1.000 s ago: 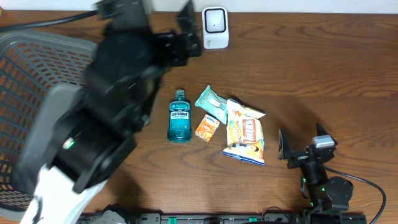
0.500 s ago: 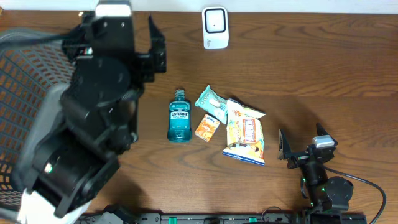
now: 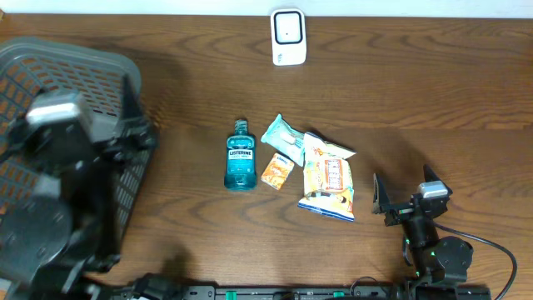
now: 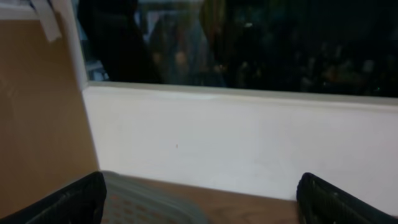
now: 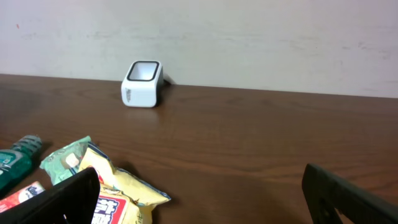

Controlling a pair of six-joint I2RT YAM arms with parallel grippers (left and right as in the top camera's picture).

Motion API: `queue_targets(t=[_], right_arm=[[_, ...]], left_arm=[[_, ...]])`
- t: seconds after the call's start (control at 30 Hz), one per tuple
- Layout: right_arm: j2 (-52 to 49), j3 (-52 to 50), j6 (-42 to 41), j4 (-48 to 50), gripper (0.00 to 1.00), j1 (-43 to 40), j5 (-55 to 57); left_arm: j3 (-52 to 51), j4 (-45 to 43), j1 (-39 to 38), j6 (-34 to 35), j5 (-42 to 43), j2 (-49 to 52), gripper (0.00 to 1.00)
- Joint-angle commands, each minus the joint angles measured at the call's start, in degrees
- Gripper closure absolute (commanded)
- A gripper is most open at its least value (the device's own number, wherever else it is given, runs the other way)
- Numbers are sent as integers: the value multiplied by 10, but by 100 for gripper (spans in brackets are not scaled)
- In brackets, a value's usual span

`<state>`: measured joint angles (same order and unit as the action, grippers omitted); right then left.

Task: Scan the item barcode

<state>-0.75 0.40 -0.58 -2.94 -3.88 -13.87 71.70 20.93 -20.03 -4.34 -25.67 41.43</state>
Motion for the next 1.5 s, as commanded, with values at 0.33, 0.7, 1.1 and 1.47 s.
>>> queue_targets(t=[0.33,0.7,1.1,1.47], right_arm=[[0,-1,7,-3,1,2,3],[0,-1,7,-3,1,2,3],[0,-1,7,-3,1,2,3],[0,-1,7,-3,1,2,3]], left_arm=[[-44,23,183,30,232,-207,2],[-44,39,193,31,302,-332,2],[-59,45,170,31,302,-399,2],[-66,52,170,31,302,-412,2]])
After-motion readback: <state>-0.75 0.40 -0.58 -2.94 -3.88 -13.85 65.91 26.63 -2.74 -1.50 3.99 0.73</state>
